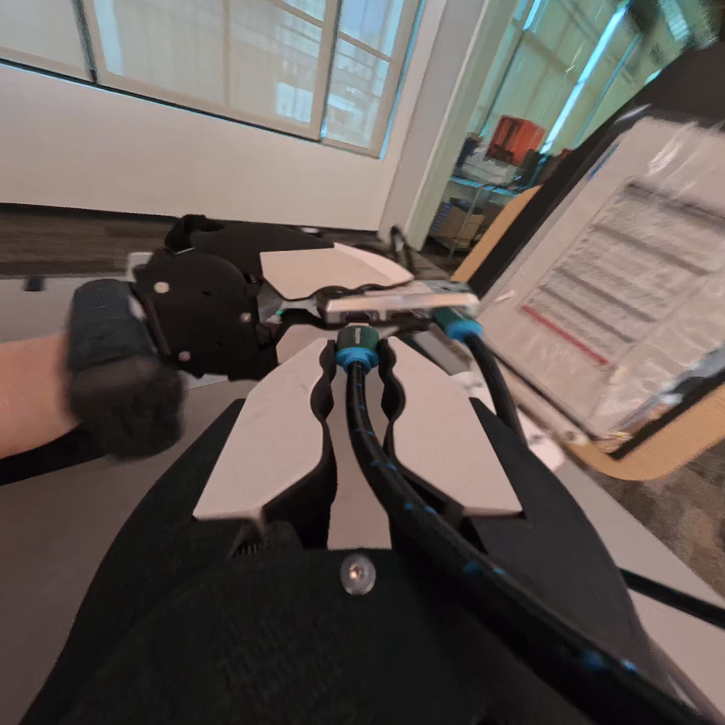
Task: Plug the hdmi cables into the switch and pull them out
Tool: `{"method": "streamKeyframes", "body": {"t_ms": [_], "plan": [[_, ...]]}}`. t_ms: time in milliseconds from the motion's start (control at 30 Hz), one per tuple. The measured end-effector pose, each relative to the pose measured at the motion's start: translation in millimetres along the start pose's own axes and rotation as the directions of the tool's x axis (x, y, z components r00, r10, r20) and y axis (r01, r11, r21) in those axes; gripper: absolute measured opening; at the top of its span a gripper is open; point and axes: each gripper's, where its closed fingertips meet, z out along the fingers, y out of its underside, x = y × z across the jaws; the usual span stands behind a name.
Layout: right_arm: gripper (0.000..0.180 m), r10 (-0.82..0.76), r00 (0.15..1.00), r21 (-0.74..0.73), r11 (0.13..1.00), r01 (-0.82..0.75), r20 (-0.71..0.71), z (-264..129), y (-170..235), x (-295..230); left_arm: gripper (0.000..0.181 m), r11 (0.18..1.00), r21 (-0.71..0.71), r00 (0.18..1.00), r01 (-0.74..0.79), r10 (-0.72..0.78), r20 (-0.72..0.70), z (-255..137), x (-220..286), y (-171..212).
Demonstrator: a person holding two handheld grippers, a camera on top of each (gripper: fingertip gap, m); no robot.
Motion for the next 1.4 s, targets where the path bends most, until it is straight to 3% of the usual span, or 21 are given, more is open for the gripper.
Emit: {"method": "streamKeyframes", "body": {"t_ms": [67,133,233,400,567,767,1000,1200,1300,1400], "plan": [[0.023,-0.036,0.995,0.037,0.999,0.039,-0.092,-24.6,-19.7,16.1,0.022,0.992,-0.119,0.998,0.051,-0.053,-0.013,5.2,-7.1,44.9],[0.022,0.038,0.999,0.051,0.998,-0.038,-0.001,-47.6,-32.4,15.8,0.022,0.983,-0.119,0.99,0.14,-0.14,0.009,-1.8,-27.3,64.0],[0.022,0.127,0.986,0.07,0.988,-0.134,0.104,-79.2,-41.6,25.2,0.022,0.962,-0.098,0.967,0.254,-0.252,0.035,-11.8,-50.8,66.4],[0.022,0.187,0.959,0.15,0.964,-0.221,0.213,-148.5,-52.4,47.0,0.022,0.958,-0.128,0.966,0.257,-0.255,0.032,-16.2,-57.8,74.9],[0.022,0.323,0.926,0.034,0.941,-0.335,0.193,-198.2,0.0,85.0,0.022,0.959,-0.126,0.967,0.254,-0.256,-0.002,-11.9,-49.3,73.3],[0.022,0.491,0.852,-0.12,0.871,-0.476,0.181,-225.5,83.6,111.7,0.021,0.968,-0.103,0.971,0.228,-0.234,-0.046,-8.0,-36.5,57.5],[0.022,0.535,0.841,-0.174,0.838,-0.517,0.082,-231.0,144.5,118.3,0.021,0.974,-0.088,0.975,0.209,-0.215,-0.064,-5.4,-28.6,47.6],[0.022,0.635,0.765,-0.159,0.77,-0.617,0.108,-213.0,152.0,125.9,0.021,0.98,-0.081,0.979,0.182,-0.188,-0.077,-4.6,-22.1,40.3],[0.022,0.657,0.747,-0.307,0.735,-0.605,0.102,-210.8,175.9,111.3,0.021,0.982,-0.076,0.98,0.175,-0.181,-0.082,-4.6,-20.3,36.7],[0.029,0.727,0.685,-0.482,0.615,-0.624,0.041,-226.9,208.5,94.0,0.021,0.982,-0.074,0.98,0.174,-0.18,-0.085,-4.9,-20.0,35.4]]}}
